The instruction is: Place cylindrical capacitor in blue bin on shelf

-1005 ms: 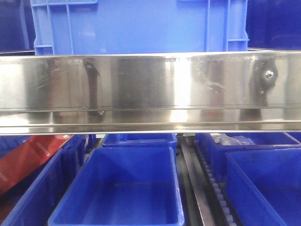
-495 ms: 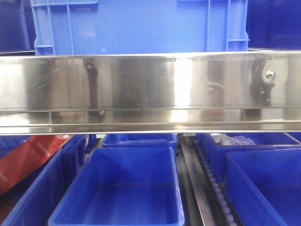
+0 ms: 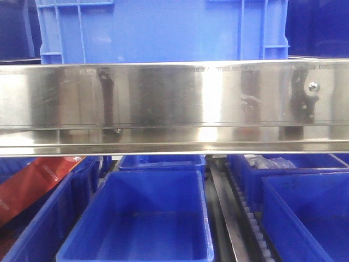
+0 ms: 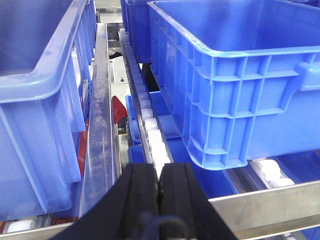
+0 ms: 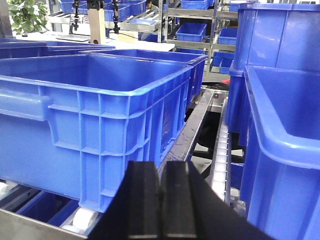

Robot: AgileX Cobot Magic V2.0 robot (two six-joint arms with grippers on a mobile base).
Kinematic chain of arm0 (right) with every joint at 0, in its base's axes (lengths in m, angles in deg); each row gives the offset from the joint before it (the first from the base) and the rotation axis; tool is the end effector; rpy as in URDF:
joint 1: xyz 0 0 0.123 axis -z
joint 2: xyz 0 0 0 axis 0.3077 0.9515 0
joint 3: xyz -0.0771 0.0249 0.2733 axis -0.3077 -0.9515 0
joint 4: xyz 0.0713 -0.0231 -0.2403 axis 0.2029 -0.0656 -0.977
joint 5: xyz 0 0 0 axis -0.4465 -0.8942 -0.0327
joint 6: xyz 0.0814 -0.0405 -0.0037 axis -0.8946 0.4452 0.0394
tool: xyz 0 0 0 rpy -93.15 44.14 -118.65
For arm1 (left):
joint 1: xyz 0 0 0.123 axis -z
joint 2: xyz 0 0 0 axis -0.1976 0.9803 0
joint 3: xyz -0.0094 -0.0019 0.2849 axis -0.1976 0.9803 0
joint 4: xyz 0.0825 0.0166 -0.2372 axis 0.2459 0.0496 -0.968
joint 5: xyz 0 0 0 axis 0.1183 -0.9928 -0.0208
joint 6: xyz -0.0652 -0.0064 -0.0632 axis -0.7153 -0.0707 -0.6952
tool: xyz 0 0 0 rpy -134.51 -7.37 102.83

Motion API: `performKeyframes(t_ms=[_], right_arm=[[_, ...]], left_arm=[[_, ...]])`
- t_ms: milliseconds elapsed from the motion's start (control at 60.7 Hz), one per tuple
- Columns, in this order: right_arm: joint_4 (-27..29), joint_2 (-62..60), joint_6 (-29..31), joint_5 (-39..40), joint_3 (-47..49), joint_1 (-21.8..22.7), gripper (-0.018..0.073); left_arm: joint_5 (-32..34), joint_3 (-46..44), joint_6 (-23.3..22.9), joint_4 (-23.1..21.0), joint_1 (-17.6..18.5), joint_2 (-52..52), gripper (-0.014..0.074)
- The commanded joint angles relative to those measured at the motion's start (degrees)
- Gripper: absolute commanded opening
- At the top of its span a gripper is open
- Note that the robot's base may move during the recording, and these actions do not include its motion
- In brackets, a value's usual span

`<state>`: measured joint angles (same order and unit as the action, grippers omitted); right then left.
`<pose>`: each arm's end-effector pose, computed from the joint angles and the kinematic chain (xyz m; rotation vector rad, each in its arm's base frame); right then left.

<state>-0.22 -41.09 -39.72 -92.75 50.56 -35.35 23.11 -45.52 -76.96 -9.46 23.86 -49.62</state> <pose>0.0829 0.0302 0.3526 -0.2774 1.6068 0.2732 0.0890 -0.0243 0.3778 0.2491 1.8645 -0.1881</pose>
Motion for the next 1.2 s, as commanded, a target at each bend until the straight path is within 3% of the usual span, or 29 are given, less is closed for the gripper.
performKeyframes(t_ms=[0, 82, 214, 379, 527, 626, 775, 824, 857, 1187], right_arm=[[-0.3, -0.3, 0.1, 1.4, -0.2, 0.3, -0.0162], [-0.3, -0.3, 0.1, 1.4, -0.2, 0.3, -0.0162], [-0.3, -0.3, 0.1, 1.4, -0.2, 0.3, -0.0162], [-0.3, -0.3, 0.1, 1.4, -0.2, 0.3, -0.0162], [-0.3, -0.3, 0.1, 1.4, -0.2, 0.3, -0.0162], [-0.3, -0.3, 0.1, 1.4, -0.2, 0.3, -0.0162], [-0.3, -0.4, 0.1, 1.5, -0.2, 0.3, -0.0162], [-0.3, -0.4, 0.1, 1.6, -0.2, 0.3, -0.0162], [-0.3, -0.4, 0.1, 1.6, -0.2, 0.3, -0.0162], [-0.3, -0.4, 0.1, 1.8, -0.2, 0.3, -0.0162]], left_arm=[[1.4, 0.1, -0.3, 1.5, 0.2, -0.7, -0.0111], [3.3, 1.7, -0.8, 3.9, 0.2, -2.8, -0.0111], [12.0, 9.5, -7.8, 8.2, -1.4, -8.7, -0.0111], [23.8, 24.0, -8.0, 7.2, -5.6, -19.4, -0.0111], [24.9, 33.7, -8.0, 6.4, -8.9, -28.3, -0.0111], [25.4, 38.5, -8.0, 6.4, -9.2, -30.7, -0.0111], [31.3, 45.3, -8.0, 5.6, -9.2, -30.7, -0.0111], [35.1, 45.3, -8.0, 5.0, -9.2, -30.7, -0.0111], [32.7, 45.3, -8.0, 5.0, -9.2, -30.7, -0.0111], [34.1, 45.3, -8.0, 5.1, -9.2, -30.7, -0.0111]])
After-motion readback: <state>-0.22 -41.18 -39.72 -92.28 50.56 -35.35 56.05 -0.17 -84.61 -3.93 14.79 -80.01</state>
